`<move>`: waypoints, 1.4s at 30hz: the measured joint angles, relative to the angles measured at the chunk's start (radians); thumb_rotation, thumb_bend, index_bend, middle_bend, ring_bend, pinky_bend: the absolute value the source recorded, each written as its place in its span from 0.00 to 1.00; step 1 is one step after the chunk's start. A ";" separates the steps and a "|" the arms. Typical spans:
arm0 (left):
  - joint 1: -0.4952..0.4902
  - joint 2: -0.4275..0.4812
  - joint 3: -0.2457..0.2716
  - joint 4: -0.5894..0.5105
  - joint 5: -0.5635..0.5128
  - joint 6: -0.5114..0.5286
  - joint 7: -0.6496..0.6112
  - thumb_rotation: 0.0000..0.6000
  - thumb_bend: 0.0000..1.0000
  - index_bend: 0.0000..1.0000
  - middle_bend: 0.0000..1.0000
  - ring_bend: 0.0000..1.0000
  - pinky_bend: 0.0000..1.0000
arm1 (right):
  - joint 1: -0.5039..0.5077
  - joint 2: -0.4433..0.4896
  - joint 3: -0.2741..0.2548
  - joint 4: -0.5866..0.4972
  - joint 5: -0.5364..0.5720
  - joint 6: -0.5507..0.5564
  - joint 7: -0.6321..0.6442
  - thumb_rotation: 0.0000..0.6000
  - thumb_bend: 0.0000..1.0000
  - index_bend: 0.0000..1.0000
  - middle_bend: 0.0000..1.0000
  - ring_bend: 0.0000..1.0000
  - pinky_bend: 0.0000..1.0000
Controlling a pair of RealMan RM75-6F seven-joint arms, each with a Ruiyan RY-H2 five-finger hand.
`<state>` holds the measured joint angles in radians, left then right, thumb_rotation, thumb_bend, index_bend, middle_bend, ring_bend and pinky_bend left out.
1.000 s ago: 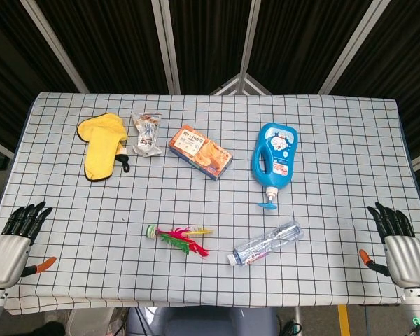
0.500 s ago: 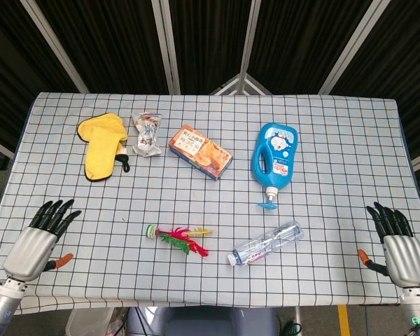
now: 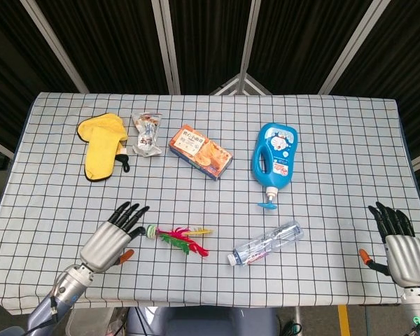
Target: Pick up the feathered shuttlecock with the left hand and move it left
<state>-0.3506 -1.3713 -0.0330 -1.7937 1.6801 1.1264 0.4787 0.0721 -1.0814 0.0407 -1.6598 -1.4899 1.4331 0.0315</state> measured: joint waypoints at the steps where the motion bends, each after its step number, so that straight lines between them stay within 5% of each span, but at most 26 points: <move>1: -0.006 -0.017 -0.003 0.001 -0.009 -0.011 0.015 1.00 0.37 0.38 0.02 0.00 0.00 | 0.000 0.000 0.000 0.000 0.000 0.000 0.000 1.00 0.33 0.00 0.00 0.00 0.00; 20: -0.097 -0.351 -0.049 0.113 -0.189 -0.097 0.271 1.00 0.38 0.46 0.04 0.00 0.00 | 0.000 0.004 0.002 -0.003 0.007 -0.004 0.020 1.00 0.33 0.00 0.00 0.00 0.00; 42: -0.133 -0.426 -0.046 0.181 -0.254 -0.069 0.274 1.00 0.63 0.55 0.07 0.00 0.00 | -0.002 0.007 0.002 -0.005 0.006 -0.002 0.022 1.00 0.33 0.00 0.00 0.00 0.00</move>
<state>-0.4840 -1.7978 -0.0785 -1.6125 1.4257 1.0571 0.7529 0.0700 -1.0744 0.0423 -1.6651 -1.4840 1.4312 0.0539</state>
